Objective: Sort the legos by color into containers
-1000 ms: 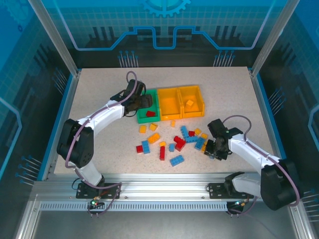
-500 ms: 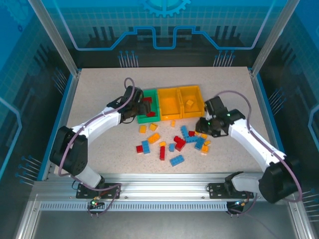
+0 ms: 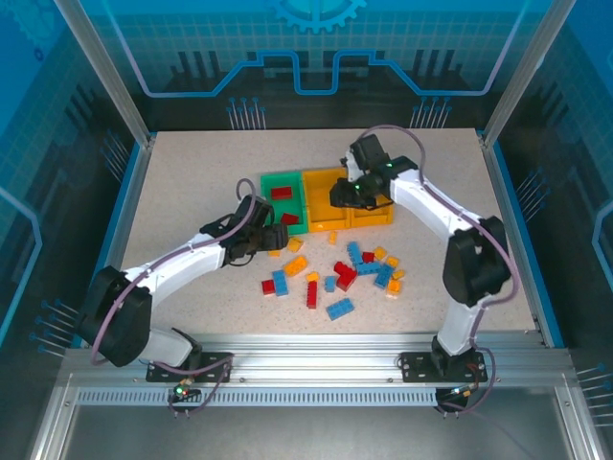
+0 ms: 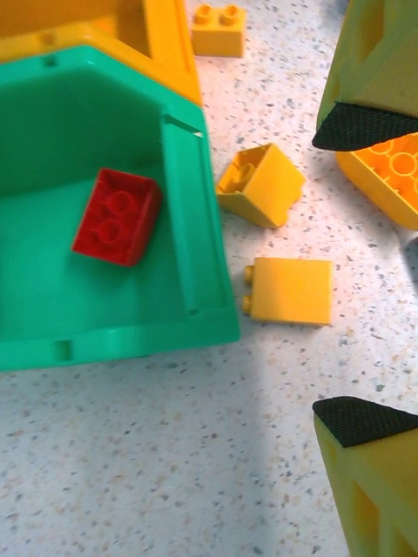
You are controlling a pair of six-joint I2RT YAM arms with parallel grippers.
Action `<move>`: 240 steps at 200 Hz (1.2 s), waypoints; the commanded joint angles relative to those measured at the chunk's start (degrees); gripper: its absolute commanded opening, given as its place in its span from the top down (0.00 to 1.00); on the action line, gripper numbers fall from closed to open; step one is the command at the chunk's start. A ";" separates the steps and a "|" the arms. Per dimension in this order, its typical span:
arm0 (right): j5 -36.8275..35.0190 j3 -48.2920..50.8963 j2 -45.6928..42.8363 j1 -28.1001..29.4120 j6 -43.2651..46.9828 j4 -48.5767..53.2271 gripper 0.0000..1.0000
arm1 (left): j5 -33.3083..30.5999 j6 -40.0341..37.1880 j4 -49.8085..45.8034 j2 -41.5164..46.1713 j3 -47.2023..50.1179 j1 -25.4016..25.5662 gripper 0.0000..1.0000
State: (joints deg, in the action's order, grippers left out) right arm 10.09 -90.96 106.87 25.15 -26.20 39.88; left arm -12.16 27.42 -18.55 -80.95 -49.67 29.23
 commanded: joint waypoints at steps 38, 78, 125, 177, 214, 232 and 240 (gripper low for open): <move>-3.88 -15.07 13.53 1.70 1.73 8.05 0.76 | 0.12 0.77 1.11 -4.37 2.18 0.58 0.30; -5.20 -20.04 17.84 1.86 1.87 10.87 0.75 | 1.97 0.69 2.30 -9.08 0.45 0.63 0.28; -4.37 -23.06 20.33 2.08 2.14 12.35 0.54 | 2.66 0.74 3.15 -12.99 -0.52 0.63 0.28; -4.90 -20.32 16.06 2.36 2.40 10.89 0.36 | 2.26 0.75 3.96 -14.88 -1.87 0.61 0.29; -7.24 -15.05 10.04 2.12 1.52 8.55 0.32 | 2.21 0.18 4.30 -16.91 -3.66 0.63 0.31; -10.14 -11.35 6.39 1.30 1.29 7.26 0.29 | 2.34 0.19 4.65 -18.11 -4.36 0.62 0.37; -11.54 -9.21 4.43 0.39 1.08 6.78 0.28 | 2.36 0.18 4.75 -18.51 -4.55 0.58 0.40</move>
State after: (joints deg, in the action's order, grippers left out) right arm 3.09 -104.90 118.48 26.68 -24.38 48.42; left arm -10.59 28.18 -14.50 -97.49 -52.34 29.54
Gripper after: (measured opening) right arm 0.705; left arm 0.641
